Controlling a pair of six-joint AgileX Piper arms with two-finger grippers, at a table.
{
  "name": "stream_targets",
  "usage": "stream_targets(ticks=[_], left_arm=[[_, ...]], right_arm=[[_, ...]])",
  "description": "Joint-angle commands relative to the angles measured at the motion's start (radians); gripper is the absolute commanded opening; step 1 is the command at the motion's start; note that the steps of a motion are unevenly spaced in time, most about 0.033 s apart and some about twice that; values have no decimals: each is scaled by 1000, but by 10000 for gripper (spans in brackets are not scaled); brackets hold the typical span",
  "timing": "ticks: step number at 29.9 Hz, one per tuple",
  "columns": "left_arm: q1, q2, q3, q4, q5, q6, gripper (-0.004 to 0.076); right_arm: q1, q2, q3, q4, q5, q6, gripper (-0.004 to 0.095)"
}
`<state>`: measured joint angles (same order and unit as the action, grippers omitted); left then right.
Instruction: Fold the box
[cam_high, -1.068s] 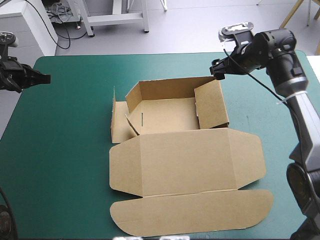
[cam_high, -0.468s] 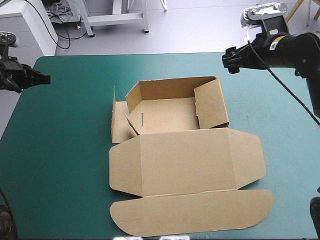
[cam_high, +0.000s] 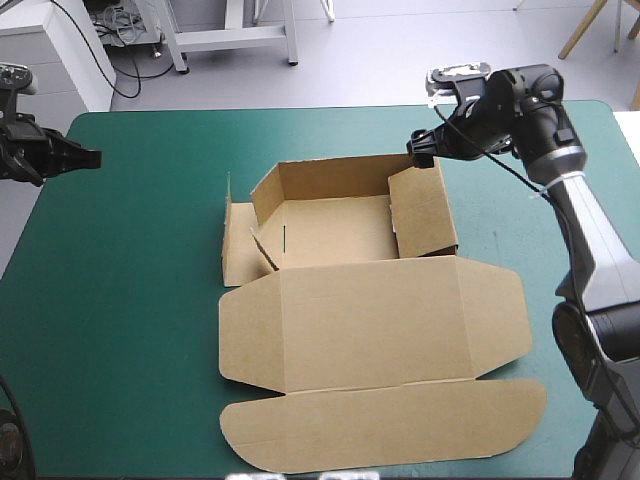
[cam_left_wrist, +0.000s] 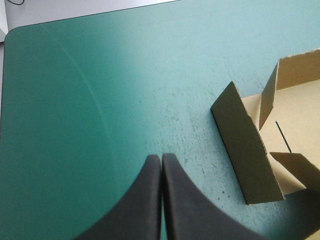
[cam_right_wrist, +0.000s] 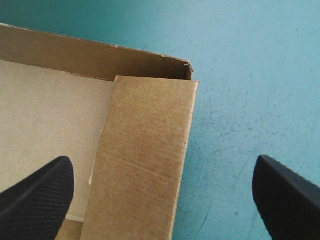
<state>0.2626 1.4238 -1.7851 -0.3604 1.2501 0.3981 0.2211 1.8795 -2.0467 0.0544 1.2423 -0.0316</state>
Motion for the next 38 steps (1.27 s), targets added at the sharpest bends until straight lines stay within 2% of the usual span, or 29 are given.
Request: stream_targets(ticks=[1, 11, 22, 26, 32, 36, 38], left_arm=[[2, -32, -22, -35, 44, -1, -10], [2, -32, -22, -35, 44, -1, -10], [2, -32, -22, -33, 44, -1, -10], [2, -32, -22, -33, 44, -1, -10], [2, -32, -22, -33, 44, -1, -10], [2, -32, -22, -42, 44, -2, -10], [2, -32, -22, -44, 44, -2, -10]], right_arm=[[-2, 18, -26, 1, -39, 7, 887], [-2, 120, -24, 17, -39, 11, 873], [-2, 127, 124, 42, -39, 5, 722], [-2, 128, 143, 24, -39, 3, 572], [-2, 128, 141, 24, -47, 3, 194], [-2, 128, 141, 24, -49, 3, -18], [-2, 128, 141, 20, -51, 3, -19]])
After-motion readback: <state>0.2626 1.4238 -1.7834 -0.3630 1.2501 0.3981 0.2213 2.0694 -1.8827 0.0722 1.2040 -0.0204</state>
